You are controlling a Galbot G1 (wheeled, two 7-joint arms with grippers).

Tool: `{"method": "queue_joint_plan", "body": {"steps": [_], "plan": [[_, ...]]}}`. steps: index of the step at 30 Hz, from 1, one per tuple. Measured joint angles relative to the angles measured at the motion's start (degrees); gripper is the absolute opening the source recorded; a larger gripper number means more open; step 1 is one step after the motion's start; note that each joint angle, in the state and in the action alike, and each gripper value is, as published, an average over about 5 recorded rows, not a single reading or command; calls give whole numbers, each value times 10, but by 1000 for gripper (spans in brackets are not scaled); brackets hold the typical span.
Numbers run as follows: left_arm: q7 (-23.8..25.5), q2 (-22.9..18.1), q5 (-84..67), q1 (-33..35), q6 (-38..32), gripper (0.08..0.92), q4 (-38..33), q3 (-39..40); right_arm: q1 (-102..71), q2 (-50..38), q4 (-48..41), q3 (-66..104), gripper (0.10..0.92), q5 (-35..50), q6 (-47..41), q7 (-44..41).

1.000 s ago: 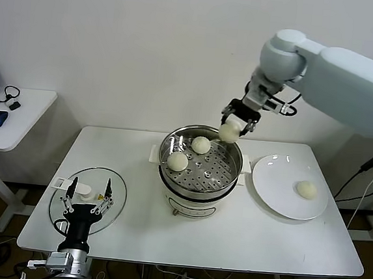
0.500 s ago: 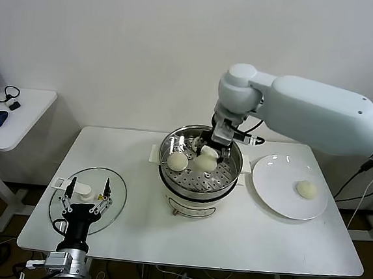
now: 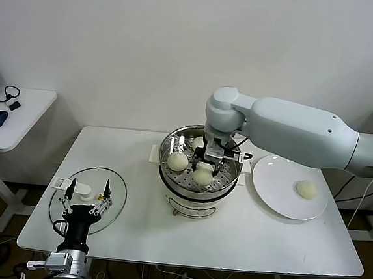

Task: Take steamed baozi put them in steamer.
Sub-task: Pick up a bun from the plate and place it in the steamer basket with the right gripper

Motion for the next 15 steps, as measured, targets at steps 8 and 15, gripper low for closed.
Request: {"method": "queue_joint_plan", "body": {"steps": [8, 15], "plan": [[0, 1, -1, 2, -2, 823, 3, -1, -28, 12, -16, 14, 611, -32, 13, 1], [0, 1, -1, 0, -2, 823, 6, 0, -44, 19, -24, 23, 611, -50, 20, 2]]}}
